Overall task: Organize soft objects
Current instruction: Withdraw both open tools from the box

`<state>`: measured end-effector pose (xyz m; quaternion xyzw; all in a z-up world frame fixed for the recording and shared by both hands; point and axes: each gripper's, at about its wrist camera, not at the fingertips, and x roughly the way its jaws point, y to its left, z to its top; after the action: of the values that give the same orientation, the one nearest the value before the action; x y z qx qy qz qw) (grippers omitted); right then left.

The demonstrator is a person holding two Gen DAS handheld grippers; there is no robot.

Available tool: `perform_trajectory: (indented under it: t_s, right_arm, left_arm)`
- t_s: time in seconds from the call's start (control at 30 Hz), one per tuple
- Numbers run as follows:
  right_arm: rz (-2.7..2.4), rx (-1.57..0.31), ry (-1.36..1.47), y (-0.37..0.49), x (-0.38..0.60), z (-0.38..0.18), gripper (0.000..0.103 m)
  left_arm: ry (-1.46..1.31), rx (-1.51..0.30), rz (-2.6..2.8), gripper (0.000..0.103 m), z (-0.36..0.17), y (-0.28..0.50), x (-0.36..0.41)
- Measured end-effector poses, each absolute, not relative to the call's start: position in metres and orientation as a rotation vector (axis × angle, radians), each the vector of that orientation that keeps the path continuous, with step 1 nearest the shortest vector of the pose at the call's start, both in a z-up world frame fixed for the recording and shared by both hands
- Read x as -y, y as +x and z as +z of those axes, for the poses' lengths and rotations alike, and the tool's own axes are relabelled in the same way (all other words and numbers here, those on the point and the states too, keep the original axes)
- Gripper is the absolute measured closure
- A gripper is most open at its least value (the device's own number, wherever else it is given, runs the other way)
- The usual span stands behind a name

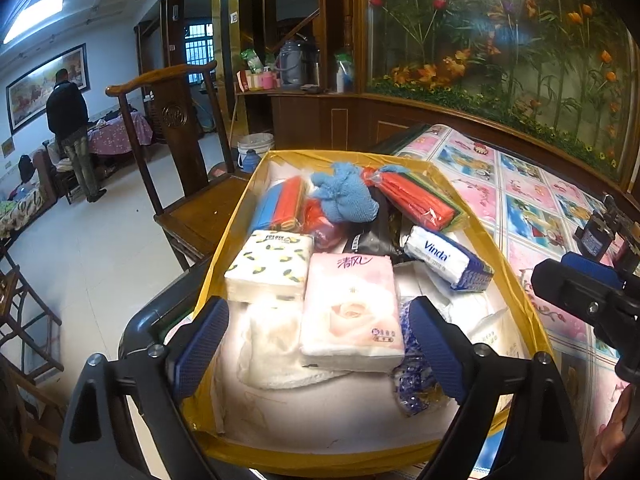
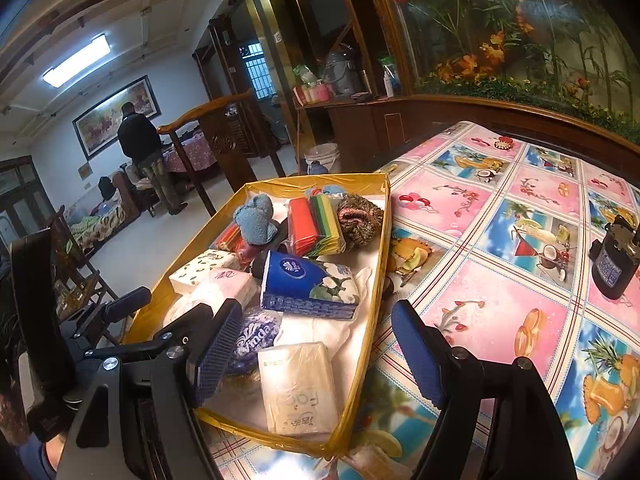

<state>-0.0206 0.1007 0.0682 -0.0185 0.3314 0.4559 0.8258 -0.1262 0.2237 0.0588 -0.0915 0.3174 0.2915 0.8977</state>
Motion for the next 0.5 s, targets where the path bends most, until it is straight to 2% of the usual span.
perform_trajectory:
  t_s: [0.17, 0.23, 0.5]
  right_arm:
    - [0.978, -0.702, -0.048, -0.027, -0.097, 0.068, 0.022]
    - [0.979, -0.697, -0.051, -0.032, -0.093, 0.068, 0.022]
    - [0.968, -0.686, -0.022, -0.042, -0.070, 0.066, 0.017]
  left_arm:
    - [-0.204, -0.642, 0.602, 0.011, 0.066, -0.136, -0.223]
    - [-0.227, -0.635, 0.607, 0.005, 0.067, -0.141, -0.225]
    - [-0.265, -0.628, 0.637, 0.004, 0.069, -0.155, -0.226]
